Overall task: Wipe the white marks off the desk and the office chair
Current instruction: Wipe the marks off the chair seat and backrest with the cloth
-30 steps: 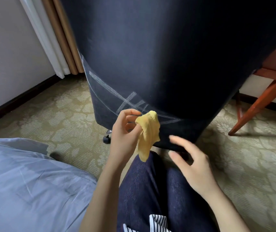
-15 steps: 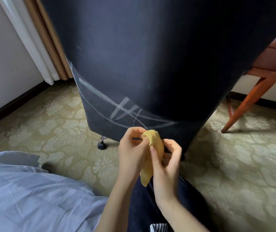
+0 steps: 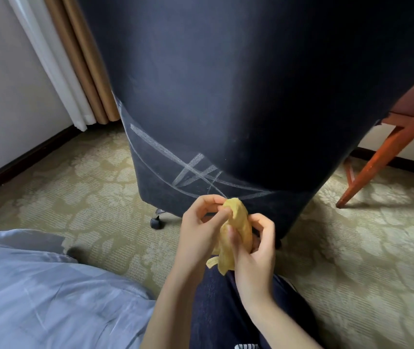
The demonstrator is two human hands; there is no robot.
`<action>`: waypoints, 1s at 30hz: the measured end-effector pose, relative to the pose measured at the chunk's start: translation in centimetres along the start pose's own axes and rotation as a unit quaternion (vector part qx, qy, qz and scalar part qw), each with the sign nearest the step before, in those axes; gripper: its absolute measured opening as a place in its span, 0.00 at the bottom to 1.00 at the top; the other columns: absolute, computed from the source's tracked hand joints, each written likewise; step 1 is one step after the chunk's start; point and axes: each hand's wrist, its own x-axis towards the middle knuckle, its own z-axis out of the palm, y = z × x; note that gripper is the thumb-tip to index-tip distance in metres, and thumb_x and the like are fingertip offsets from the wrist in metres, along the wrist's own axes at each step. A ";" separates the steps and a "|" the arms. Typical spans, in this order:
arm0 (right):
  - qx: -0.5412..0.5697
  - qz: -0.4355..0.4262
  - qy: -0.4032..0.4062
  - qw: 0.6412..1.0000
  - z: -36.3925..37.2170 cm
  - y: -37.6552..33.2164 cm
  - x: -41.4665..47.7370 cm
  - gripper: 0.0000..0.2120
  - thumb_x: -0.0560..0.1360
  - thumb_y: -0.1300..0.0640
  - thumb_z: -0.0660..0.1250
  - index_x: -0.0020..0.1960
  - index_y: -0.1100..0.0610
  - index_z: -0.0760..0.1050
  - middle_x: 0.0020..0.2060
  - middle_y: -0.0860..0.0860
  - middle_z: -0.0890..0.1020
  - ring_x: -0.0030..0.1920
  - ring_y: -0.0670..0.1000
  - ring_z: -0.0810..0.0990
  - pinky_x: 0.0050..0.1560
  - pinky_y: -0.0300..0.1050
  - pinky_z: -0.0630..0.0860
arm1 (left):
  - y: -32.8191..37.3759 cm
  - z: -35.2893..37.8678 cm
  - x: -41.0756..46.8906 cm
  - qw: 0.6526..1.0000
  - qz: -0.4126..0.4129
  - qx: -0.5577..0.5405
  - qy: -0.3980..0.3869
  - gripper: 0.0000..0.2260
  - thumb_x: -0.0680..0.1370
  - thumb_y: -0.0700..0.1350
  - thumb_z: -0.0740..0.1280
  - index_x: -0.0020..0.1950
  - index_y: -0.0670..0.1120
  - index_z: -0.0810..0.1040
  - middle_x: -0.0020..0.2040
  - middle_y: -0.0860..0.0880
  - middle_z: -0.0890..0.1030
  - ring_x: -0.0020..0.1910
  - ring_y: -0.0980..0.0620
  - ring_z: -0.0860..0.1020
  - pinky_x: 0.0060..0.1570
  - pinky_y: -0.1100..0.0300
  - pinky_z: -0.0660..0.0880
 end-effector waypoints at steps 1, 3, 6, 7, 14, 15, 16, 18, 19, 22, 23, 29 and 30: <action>0.010 -0.002 0.016 1.000 0.1 -0.2 0.1 0.15 0.69 0.53 0.75 0.51 0.48 0.72 0.44 0.46 0.80 0.43 0.42 0.79 0.43 0.36 0.75 | 0.3 -0.3 -0.3 1.000 0.001 -0.010 -0.010 0.06 0.75 0.35 0.67 0.47 0.45 0.79 0.42 0.47 0.81 0.42 0.52 0.79 0.46 0.56 0.77; 0.001 -0.021 0.039 0.999 0.0 -0.5 0.7 0.13 0.72 0.57 0.72 0.51 0.48 0.71 0.44 0.44 0.79 0.43 0.38 0.78 0.41 0.29 0.73 | 0.7 -0.8 -0.6 0.999 0.001 -0.033 -0.015 0.05 0.76 0.37 0.67 0.49 0.44 0.79 0.46 0.44 0.82 0.44 0.49 0.80 0.50 0.55 0.77; -0.067 -0.097 0.046 0.992 0.1 -2.1 2.4 0.15 0.72 0.59 0.71 0.51 0.45 0.70 0.48 0.43 0.77 0.47 0.38 0.75 0.44 0.27 0.72 | 1.1 -2.2 -0.9 0.999 0.014 -0.016 0.025 0.05 0.77 0.38 0.66 0.51 0.44 0.79 0.50 0.43 0.82 0.47 0.49 0.81 0.51 0.57 0.75; -0.092 -0.132 0.047 0.986 0.3 -2.8 3.3 0.15 0.72 0.59 0.72 0.52 0.47 0.70 0.50 0.45 0.77 0.48 0.38 0.74 0.47 0.26 0.71 | 1.1 -2.8 -0.9 0.999 0.014 -0.015 0.038 0.05 0.77 0.38 0.65 0.51 0.44 0.79 0.50 0.43 0.82 0.47 0.49 0.80 0.50 0.58 0.74; -0.278 -0.461 0.004 0.843 5.0 -9.8 11.0 0.14 0.70 0.62 0.73 0.54 0.63 0.79 0.52 0.60 0.79 0.52 0.57 0.78 0.55 0.47 0.75 | 1.1 -7.0 -1.3 0.996 0.000 -0.003 0.093 0.06 0.77 0.38 0.64 0.48 0.46 0.80 0.46 0.47 0.83 0.46 0.49 0.80 0.51 0.54 0.72; -0.302 -0.510 0.001 0.805 6.0 -11.0 11.9 0.13 0.70 0.62 0.73 0.53 0.62 0.80 0.52 0.59 0.80 0.49 0.59 0.79 0.50 0.53 0.76 | 1.0 -7.5 -1.2 0.995 -0.003 -0.003 0.100 0.06 0.77 0.37 0.65 0.48 0.47 0.80 0.46 0.47 0.84 0.45 0.50 0.80 0.50 0.55 0.71; -0.321 -0.558 0.000 0.765 7.4 -12.1 12.9 0.11 0.70 0.63 0.73 0.52 0.60 0.81 0.51 0.57 0.81 0.46 0.59 0.80 0.46 0.53 0.76 | 1.0 -8.1 -1.0 0.994 -0.004 -0.005 0.109 0.06 0.77 0.37 0.65 0.47 0.47 0.80 0.46 0.46 0.84 0.45 0.50 0.80 0.48 0.58 0.71; -0.348 -0.635 0.005 0.690 10.1 -14.3 14.4 0.09 0.70 0.63 0.72 0.50 0.56 0.83 0.49 0.54 0.82 0.42 0.57 0.81 0.42 0.49 0.75 | 1.0 -9.1 -0.6 0.993 -0.005 -0.004 0.122 0.06 0.77 0.37 0.65 0.47 0.47 0.80 0.47 0.45 0.83 0.45 0.50 0.81 0.44 0.63 0.72; -0.359 -0.665 0.006 0.654 11.6 -15.2 15.1 0.09 0.70 0.63 0.72 0.49 0.54 0.83 0.48 0.53 0.83 0.40 0.56 0.81 0.41 0.47 0.74 | 1.0 -9.6 -0.4 0.992 -0.004 -0.002 0.128 0.06 0.77 0.38 0.65 0.47 0.47 0.80 0.47 0.45 0.83 0.45 0.50 0.81 0.43 0.65 0.72; -0.383 -0.730 0.017 0.565 15.9 -17.1 16.3 0.11 0.69 0.65 0.71 0.46 0.52 0.83 0.45 0.50 0.84 0.37 0.52 0.81 0.38 0.43 0.74 | 1.1 -11.1 0.3 0.990 -0.005 0.014 0.143 0.06 0.78 0.39 0.65 0.47 0.48 0.80 0.47 0.48 0.83 0.47 0.51 0.81 0.38 0.73 0.71; -0.391 -0.747 0.022 0.537 17.1 -17.5 16.6 0.11 0.69 0.66 0.70 0.45 0.51 0.83 0.44 0.49 0.84 0.37 0.51 0.81 0.37 0.42 0.75 | 1.2 -11.6 0.6 0.989 -0.003 0.025 0.146 0.06 0.78 0.39 0.65 0.47 0.49 0.80 0.47 0.49 0.83 0.47 0.52 0.80 0.38 0.74 0.71; -0.456 -0.783 0.033 0.421 23.6 -16.1 17.3 0.15 0.72 0.67 0.62 0.37 0.50 0.81 0.39 0.47 0.83 0.36 0.48 0.81 0.38 0.40 0.76 | 2.8 -15.0 4.6 0.982 0.035 0.095 0.158 0.10 0.79 0.36 0.62 0.49 0.51 0.78 0.49 0.52 0.80 0.42 0.65 0.78 0.36 0.74 0.73; -0.477 -0.774 0.027 0.416 24.5 -15.4 17.4 0.15 0.71 0.67 0.62 0.36 0.50 0.80 0.37 0.47 0.83 0.37 0.48 0.80 0.39 0.40 0.76 | 3.1 -15.6 5.3 0.982 0.041 0.097 0.159 0.11 0.79 0.36 0.62 0.49 0.52 0.78 0.49 0.53 0.80 0.41 0.66 0.78 0.33 0.74 0.73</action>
